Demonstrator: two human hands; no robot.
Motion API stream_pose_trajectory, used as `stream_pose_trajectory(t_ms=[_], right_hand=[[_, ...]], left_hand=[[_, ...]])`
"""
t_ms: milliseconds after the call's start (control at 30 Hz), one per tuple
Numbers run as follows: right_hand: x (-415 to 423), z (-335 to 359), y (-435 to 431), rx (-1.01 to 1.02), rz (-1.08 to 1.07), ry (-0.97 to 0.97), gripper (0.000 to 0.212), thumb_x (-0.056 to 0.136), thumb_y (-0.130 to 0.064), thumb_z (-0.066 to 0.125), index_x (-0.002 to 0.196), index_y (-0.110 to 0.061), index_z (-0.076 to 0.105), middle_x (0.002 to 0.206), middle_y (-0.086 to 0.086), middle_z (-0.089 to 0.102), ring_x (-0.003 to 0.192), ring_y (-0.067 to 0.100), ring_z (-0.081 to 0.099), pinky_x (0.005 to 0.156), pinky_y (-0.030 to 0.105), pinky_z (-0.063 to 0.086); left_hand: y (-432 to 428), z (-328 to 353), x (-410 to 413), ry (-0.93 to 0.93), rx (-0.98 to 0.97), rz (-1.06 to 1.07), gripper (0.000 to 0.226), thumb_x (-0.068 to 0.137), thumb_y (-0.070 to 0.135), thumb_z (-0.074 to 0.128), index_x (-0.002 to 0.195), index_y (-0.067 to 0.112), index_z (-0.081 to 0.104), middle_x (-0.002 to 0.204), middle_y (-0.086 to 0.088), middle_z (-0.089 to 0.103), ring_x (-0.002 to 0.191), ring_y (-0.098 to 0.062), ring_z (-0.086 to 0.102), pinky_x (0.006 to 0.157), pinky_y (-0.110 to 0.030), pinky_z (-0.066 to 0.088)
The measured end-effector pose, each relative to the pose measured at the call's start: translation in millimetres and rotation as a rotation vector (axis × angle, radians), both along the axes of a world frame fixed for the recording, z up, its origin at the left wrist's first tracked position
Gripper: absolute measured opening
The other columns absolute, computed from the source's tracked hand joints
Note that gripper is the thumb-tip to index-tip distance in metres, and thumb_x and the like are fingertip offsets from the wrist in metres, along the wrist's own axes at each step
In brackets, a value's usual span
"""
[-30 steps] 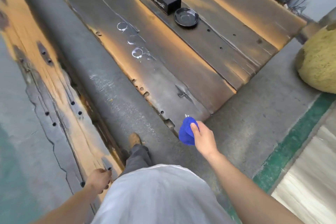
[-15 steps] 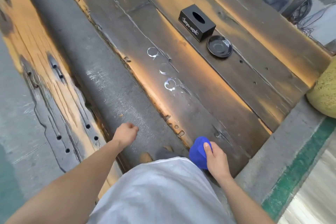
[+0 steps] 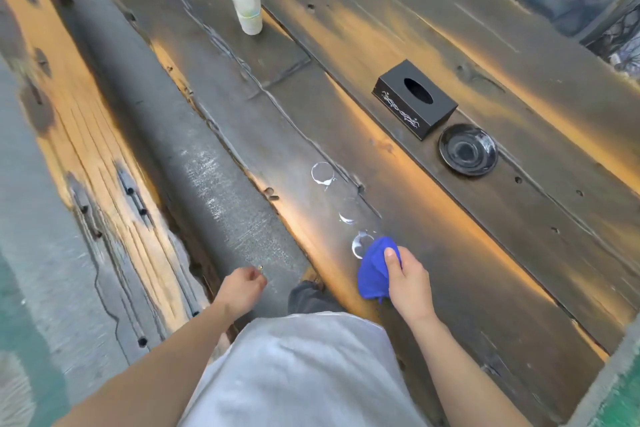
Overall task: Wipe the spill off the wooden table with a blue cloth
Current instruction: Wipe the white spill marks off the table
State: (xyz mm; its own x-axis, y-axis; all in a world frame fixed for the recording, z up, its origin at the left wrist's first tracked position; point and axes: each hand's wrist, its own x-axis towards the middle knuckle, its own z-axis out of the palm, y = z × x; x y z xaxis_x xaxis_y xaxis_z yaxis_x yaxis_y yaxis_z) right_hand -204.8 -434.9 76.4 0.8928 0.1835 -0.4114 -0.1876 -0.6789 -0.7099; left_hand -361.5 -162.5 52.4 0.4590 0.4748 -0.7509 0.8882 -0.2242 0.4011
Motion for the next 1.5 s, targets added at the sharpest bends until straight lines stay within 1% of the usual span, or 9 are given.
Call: stream_pose_trajectory(t_ms=[333, 433, 533, 633, 700, 800, 933, 1133, 1500], right_hand=[[147.4, 10.8, 144.5, -0.167, 0.117, -0.217, 0.032, 0.106, -0.038, 0.033, 0.099, -0.016, 0.055, 0.078, 0.005, 0.060, 0.074, 0.034, 0.052, 0.066, 0.041, 0.042], [186.8, 8.1, 179.6, -0.301, 0.182, -0.322, 0.031, 0.108, -0.034, 0.032, 0.107, -0.014, 0.055, 0.082, -0.001, 0.054, 0.074, 0.030, 0.048, 0.065, 0.037, 0.037], [205.6, -8.0, 208.2, -0.410, 0.277, -0.361, 0.029, 0.107, -0.034, 0.032, 0.105, -0.016, 0.055, 0.084, 0.002, 0.063, 0.083, 0.035, 0.062, 0.072, 0.043, 0.051], [198.0, -37.3, 226.6, -0.406, 0.401, -0.213, 0.034, 0.107, -0.037, 0.032, 0.120, -0.020, 0.059, 0.119, 0.003, 0.068, 0.117, 0.032, 0.060, 0.091, 0.044, 0.048], [179.6, -56.0, 232.3, -0.418, 0.421, -0.118, 0.042, 0.107, -0.041, 0.032, 0.139, -0.028, 0.055, 0.152, -0.005, 0.049, 0.147, 0.024, 0.036, 0.110, 0.045, 0.037], [157.6, -71.1, 237.0, -0.479, 0.315, -0.140, 0.043, 0.105, -0.046, 0.033, 0.141, -0.035, 0.055, 0.159, -0.007, 0.038, 0.150, 0.022, 0.029, 0.107, 0.049, 0.037], [165.1, -81.1, 250.7, -0.583, 0.226, -0.259, 0.049, 0.100, -0.055, 0.035, 0.144, -0.039, 0.049, 0.163, -0.006, 0.033, 0.151, 0.023, 0.026, 0.112, 0.047, 0.029], [176.8, -106.4, 262.9, -0.697, 0.255, -0.260, 0.066, 0.092, -0.075, 0.028, 0.154, -0.051, 0.020, 0.169, -0.010, 0.010, 0.157, 0.024, 0.003, 0.116, 0.065, 0.013], [135.9, -115.0, 271.1, -0.763, 0.004, -0.303, 0.065, 0.093, -0.072, 0.032, 0.152, -0.047, 0.029, 0.169, -0.006, 0.015, 0.156, 0.028, 0.009, 0.115, 0.065, 0.014]], left_hand=[[112.3, 13.0, 92.3, 0.079, 0.106, -0.174, 0.023, 0.092, 0.022, 0.049, 0.071, 0.020, 0.058, 0.081, -0.004, 0.068, 0.079, -0.027, 0.062, 0.072, -0.035, 0.049], [133.0, 13.9, 147.2, 0.016, 0.155, -0.312, 0.018, 0.095, 0.025, 0.049, 0.084, 0.020, 0.064, 0.091, -0.009, 0.071, 0.094, -0.034, 0.065, 0.077, -0.035, 0.048], [148.3, 3.5, 198.7, -0.080, 0.208, -0.460, 0.023, 0.094, 0.022, 0.050, 0.106, 0.013, 0.067, 0.110, -0.015, 0.069, 0.106, -0.036, 0.064, 0.087, -0.037, 0.047], [163.5, -14.7, 241.3, -0.235, 0.272, -0.651, 0.031, 0.093, 0.024, 0.050, 0.119, 0.012, 0.062, 0.121, -0.015, 0.059, 0.116, -0.037, 0.056, 0.100, -0.041, 0.044], [172.2, -30.9, 263.4, -0.332, 0.369, -0.817, 0.043, 0.090, 0.033, 0.048, 0.129, 0.015, 0.055, 0.135, -0.012, 0.053, 0.126, -0.037, 0.049, 0.105, -0.046, 0.042], [179.8, -53.4, 292.6, -0.358, 0.449, -1.021, 0.063, 0.095, 0.045, 0.046, 0.153, 0.023, 0.035, 0.165, -0.004, 0.028, 0.153, -0.028, 0.023, 0.120, -0.052, 0.024], [190.3, -84.9, 306.9, -0.398, 0.488, -1.190, 0.069, 0.099, 0.053, 0.035, 0.160, 0.026, 0.019, 0.171, -0.002, 0.013, 0.159, -0.025, 0.005, 0.125, -0.055, 0.009], [192.8, -98.7, 302.4, -0.456, 0.551, -1.200, 0.069, 0.100, 0.052, 0.029, 0.162, 0.026, 0.013, 0.171, -0.003, 0.009, 0.159, -0.026, 0.001, 0.126, -0.055, 0.004], [191.5, -100.2, 301.2, -0.485, 0.611, -1.185, 0.067, 0.100, 0.049, 0.031, 0.161, 0.025, 0.018, 0.171, -0.005, 0.012, 0.158, -0.026, 0.004, 0.125, -0.056, 0.006]])
